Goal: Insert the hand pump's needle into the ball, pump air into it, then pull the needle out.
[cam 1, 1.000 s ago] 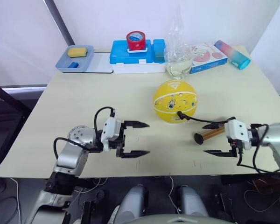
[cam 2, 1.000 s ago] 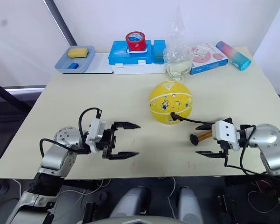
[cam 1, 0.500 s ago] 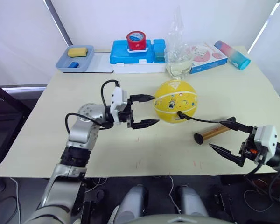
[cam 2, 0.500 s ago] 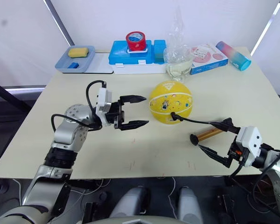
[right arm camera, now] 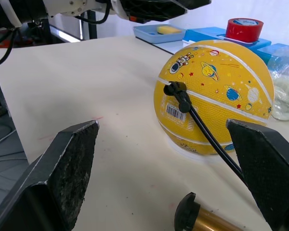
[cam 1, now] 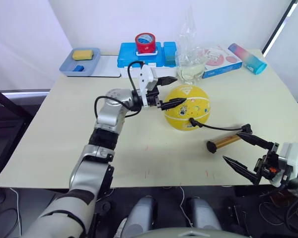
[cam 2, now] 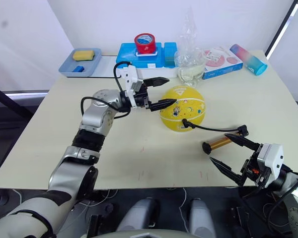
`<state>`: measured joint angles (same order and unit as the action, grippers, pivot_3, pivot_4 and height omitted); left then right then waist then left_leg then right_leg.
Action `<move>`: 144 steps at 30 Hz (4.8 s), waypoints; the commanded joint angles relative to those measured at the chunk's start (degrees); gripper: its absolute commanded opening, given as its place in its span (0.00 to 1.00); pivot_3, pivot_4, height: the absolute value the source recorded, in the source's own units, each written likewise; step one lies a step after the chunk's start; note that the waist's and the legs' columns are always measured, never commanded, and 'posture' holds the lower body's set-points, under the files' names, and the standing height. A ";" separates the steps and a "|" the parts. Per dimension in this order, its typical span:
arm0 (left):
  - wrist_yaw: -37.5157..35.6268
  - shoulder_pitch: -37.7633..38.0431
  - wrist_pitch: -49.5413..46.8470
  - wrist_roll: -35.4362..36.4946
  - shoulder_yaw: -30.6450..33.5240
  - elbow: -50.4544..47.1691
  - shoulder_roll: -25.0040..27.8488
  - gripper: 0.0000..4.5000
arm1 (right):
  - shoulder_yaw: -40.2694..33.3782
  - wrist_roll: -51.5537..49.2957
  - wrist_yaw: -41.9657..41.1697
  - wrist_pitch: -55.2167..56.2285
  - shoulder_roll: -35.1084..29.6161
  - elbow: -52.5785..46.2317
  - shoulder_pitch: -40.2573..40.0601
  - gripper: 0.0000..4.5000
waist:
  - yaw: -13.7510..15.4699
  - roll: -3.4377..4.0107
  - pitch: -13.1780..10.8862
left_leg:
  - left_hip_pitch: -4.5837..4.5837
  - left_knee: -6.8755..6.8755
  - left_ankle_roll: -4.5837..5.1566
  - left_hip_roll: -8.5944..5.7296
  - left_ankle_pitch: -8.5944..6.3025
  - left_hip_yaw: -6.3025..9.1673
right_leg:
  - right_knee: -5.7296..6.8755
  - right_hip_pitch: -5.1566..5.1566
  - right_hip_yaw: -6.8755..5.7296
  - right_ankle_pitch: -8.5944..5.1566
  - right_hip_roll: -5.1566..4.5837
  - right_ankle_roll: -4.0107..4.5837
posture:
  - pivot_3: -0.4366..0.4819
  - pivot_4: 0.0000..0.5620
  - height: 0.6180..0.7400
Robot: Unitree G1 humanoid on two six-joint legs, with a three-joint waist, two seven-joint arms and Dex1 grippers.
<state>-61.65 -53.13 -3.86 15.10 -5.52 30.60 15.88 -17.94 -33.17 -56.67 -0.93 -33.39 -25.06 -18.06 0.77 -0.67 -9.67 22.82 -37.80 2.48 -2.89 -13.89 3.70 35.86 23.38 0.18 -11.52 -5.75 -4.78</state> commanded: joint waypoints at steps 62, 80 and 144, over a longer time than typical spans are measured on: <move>17.14 -2.63 6.15 -14.62 -5.07 22.75 -11.88 1.00 | 25.46 41.67 29.19 0.44 6.20 5.34 23.99 0.00 | 0.20 -0.14 0.03 | -0.02 -0.56 0.01 -0.20 0.00 0.30 | 0.06 -0.32 -0.15 0.16 0.06 -0.25 | 0.48 0.27 1.00; 22.54 -1.57 13.24 -19.82 -6.88 30.11 -14.05 1.00 | 22.76 41.26 27.89 -6.08 4.10 -4.39 19.94 0.00 | 1.72 -0.17 0.09 | -0.05 -0.59 0.02 -0.36 0.00 0.78 | -0.05 -0.67 -0.48 0.07 -0.09 -0.36 | 0.48 0.27 1.00; 29.25 1.71 15.97 -23.65 -10.50 35.89 -15.89 1.00 | 18.94 39.26 24.79 -16.73 -0.37 -18.37 13.60 0.00 | 3.59 -0.19 0.33 | 0.08 -0.56 0.02 -0.70 -0.02 1.36 | -0.21 -0.85 -0.96 -0.13 -0.42 -0.61 | 0.48 0.27 1.00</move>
<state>-35.55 -56.64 16.86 -2.30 -12.71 55.93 -1.69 2.67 8.55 -30.03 -20.02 -33.03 -33.77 -4.06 4.36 -0.86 -9.34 22.90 -38.36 2.50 -3.61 -13.91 5.10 35.65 22.51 -0.77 -11.67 -6.17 -5.42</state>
